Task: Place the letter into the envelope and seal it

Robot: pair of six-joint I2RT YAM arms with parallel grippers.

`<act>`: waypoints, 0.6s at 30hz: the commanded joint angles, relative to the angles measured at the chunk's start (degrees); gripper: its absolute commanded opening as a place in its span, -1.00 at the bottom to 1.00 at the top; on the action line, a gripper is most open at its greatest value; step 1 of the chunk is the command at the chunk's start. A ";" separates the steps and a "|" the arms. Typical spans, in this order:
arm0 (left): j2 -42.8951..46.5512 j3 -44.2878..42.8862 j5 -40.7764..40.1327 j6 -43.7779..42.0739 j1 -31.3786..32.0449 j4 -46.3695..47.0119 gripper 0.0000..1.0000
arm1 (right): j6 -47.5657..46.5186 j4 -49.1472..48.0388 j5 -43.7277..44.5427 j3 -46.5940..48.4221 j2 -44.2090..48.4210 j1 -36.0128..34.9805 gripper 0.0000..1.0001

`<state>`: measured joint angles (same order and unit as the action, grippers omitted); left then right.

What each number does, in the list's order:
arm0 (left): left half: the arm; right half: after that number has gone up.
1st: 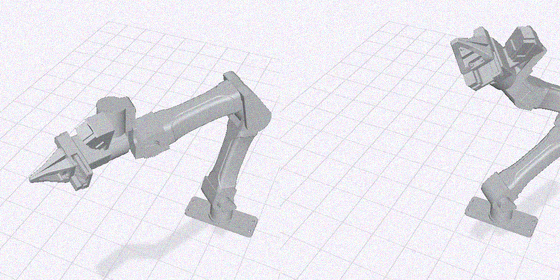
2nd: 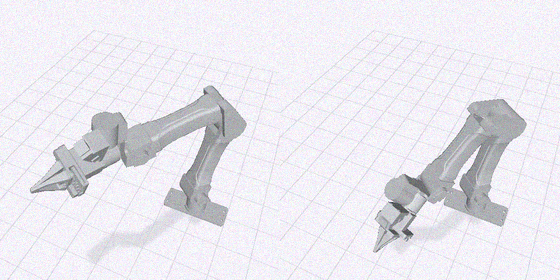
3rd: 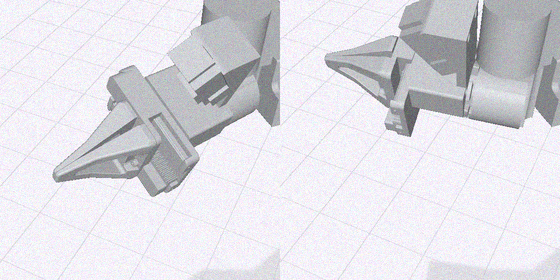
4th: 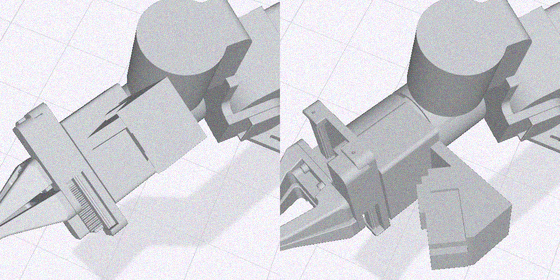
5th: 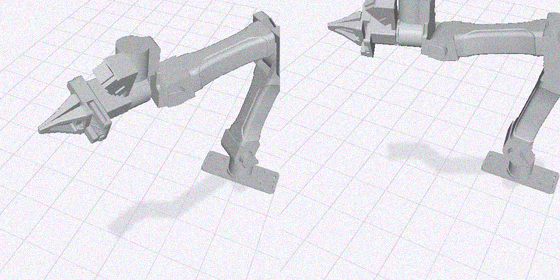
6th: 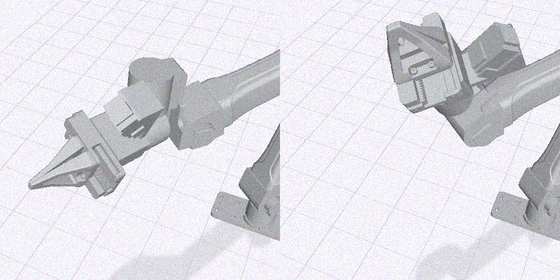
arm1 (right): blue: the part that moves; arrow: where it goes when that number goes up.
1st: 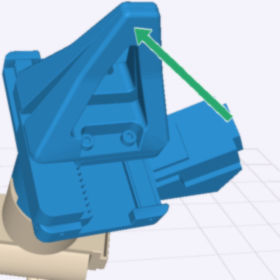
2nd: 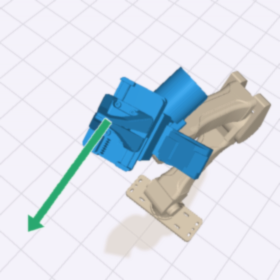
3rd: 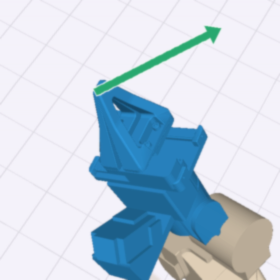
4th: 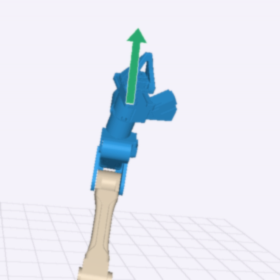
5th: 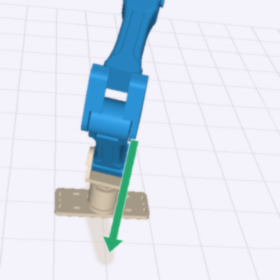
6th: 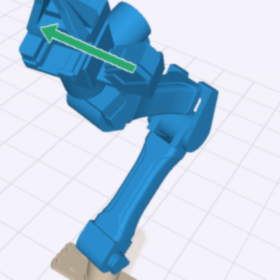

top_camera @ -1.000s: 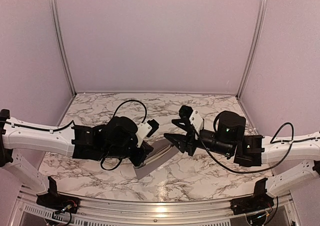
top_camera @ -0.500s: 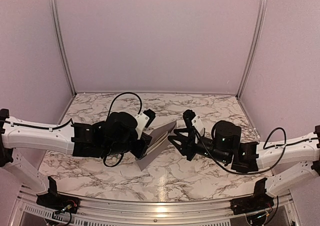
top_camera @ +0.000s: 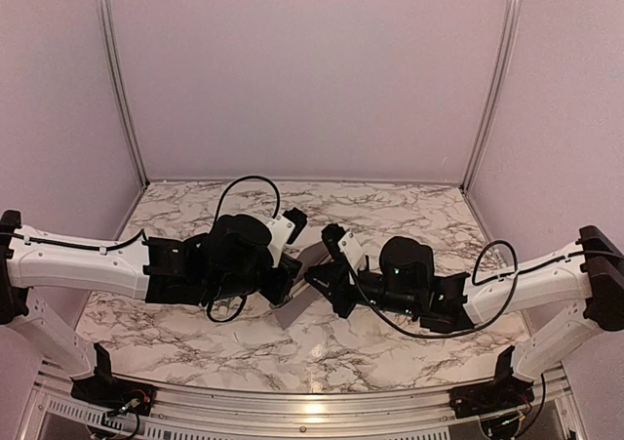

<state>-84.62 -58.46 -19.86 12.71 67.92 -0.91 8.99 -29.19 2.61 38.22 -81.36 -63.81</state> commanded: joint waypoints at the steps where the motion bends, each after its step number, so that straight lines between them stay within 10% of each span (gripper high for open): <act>1: -0.31 -1.40 1.62 0.18 -0.24 2.52 -1.00 | -0.21 -4.18 2.09 2.83 -2.34 -0.17 -0.86; 18: 1.32 -0.34 3.97 -0.88 -0.22 2.84 -1.00 | -1.44 -2.26 5.03 5.28 -9.39 -0.17 -1.00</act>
<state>-84.68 -58.43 -17.45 12.51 67.57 -0.05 7.46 -32.10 6.63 40.88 -88.75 -63.81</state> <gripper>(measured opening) 0.005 0.004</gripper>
